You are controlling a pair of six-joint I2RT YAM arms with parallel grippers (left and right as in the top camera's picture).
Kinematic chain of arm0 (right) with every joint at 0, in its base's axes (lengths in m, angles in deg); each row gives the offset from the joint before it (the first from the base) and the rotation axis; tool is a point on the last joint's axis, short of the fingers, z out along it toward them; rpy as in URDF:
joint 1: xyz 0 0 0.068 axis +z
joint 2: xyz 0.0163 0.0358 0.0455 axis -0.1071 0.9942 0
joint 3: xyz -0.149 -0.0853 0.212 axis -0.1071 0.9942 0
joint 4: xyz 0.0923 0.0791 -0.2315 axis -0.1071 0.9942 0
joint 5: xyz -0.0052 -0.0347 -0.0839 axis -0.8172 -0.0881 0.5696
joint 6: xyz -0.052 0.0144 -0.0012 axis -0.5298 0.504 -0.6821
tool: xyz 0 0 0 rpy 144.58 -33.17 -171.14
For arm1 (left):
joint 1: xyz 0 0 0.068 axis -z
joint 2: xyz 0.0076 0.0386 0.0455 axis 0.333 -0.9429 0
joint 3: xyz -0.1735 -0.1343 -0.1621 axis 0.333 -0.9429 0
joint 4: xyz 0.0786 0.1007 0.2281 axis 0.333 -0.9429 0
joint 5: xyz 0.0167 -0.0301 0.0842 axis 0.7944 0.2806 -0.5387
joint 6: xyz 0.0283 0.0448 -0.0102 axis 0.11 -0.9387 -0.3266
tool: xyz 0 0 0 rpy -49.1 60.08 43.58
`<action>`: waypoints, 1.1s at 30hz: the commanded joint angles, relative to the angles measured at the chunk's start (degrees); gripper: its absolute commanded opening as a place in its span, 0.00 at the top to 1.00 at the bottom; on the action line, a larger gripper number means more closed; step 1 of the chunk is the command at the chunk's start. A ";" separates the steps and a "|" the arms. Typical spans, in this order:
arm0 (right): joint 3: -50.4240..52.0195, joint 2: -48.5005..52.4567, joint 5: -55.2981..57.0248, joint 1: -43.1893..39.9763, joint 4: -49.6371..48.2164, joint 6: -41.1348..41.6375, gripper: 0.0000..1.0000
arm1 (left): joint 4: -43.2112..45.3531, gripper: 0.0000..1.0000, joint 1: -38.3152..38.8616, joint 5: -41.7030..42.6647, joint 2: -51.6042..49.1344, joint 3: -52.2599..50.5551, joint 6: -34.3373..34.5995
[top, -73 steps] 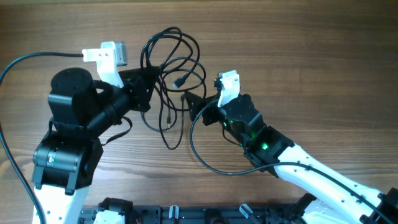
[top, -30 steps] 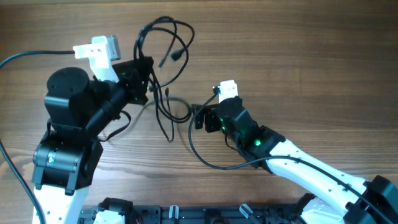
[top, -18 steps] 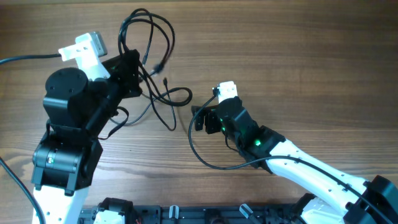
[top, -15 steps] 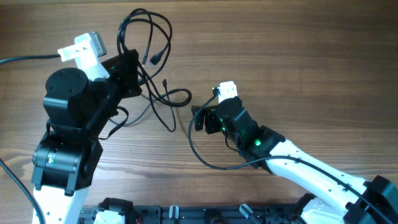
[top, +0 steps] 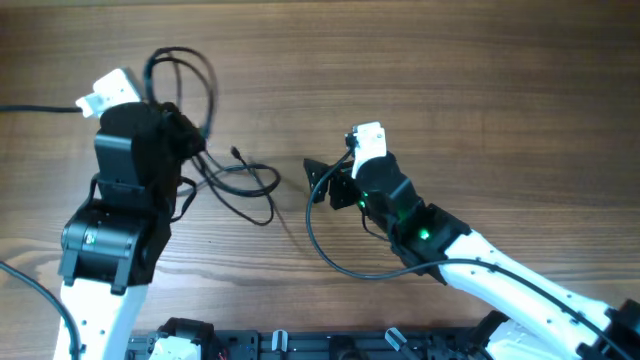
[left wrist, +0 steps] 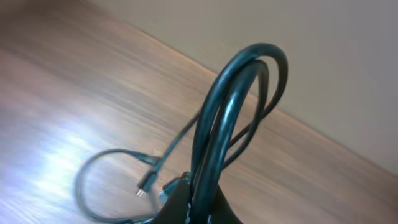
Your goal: Untangle cables
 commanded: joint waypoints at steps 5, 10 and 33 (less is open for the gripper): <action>0.17 -2.43 4.74 -0.04 0.20 -1.53 0.00 | 7.76 0.96 -0.28 -32.83 1.49 1.42 -13.70; 0.17 -2.43 5.86 -0.04 0.22 -1.57 0.01 | 12.02 0.96 -0.24 -30.51 0.72 1.42 -20.98; 0.17 -16.94 33.83 -0.04 7.17 -1.75 0.00 | 0.37 0.93 2.97 36.17 -28.63 1.42 -20.44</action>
